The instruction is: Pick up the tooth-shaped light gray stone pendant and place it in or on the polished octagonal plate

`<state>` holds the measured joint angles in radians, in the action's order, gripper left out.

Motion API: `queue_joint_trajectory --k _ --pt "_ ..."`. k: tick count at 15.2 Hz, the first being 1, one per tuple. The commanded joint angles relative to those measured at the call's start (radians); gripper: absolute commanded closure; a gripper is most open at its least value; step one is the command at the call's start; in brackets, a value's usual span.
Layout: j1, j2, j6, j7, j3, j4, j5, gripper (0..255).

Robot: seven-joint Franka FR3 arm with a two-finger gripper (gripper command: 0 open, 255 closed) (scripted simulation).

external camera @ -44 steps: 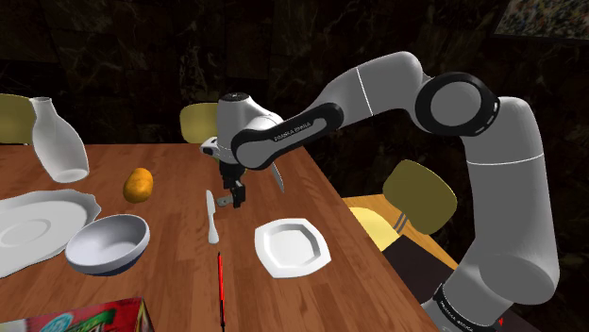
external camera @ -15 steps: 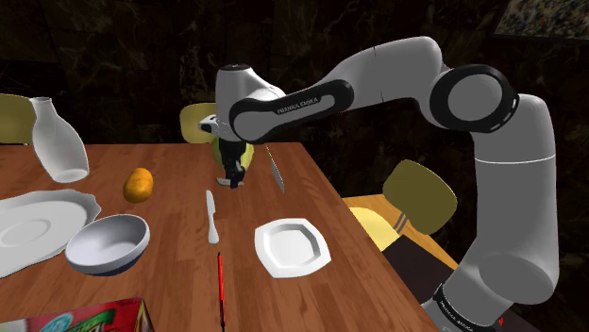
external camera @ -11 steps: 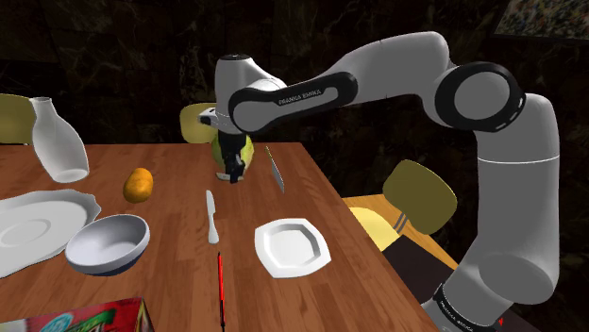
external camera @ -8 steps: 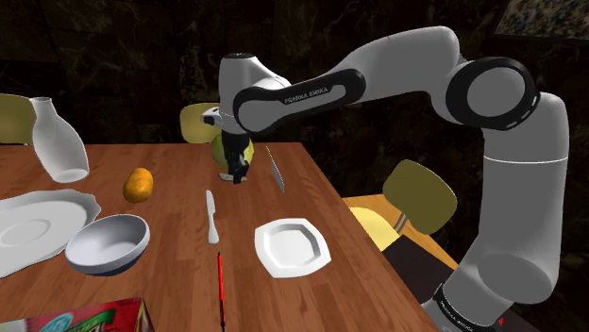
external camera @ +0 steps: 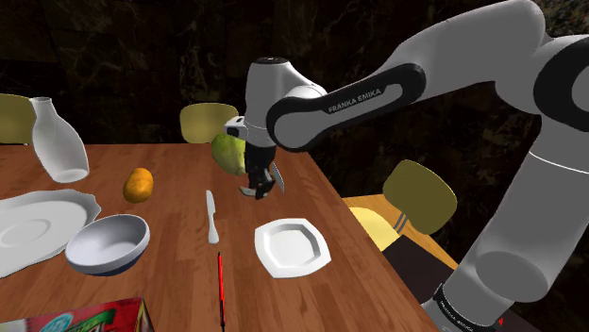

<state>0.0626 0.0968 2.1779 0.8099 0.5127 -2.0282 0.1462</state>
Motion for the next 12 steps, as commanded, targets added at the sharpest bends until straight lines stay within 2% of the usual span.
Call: queue_joint_trajectory --k 1,6,10,12 --pt "-0.005 -0.084 0.022 0.016 0.008 -0.093 -0.047 255" --pt "0.025 -0.29 0.039 0.055 0.014 -0.289 -0.173 255" --pt "0.087 -0.474 0.019 0.08 0.006 -0.439 -0.277 255" --pt "0.088 -0.459 0.049 0.073 0.01 -0.456 -0.272 255"
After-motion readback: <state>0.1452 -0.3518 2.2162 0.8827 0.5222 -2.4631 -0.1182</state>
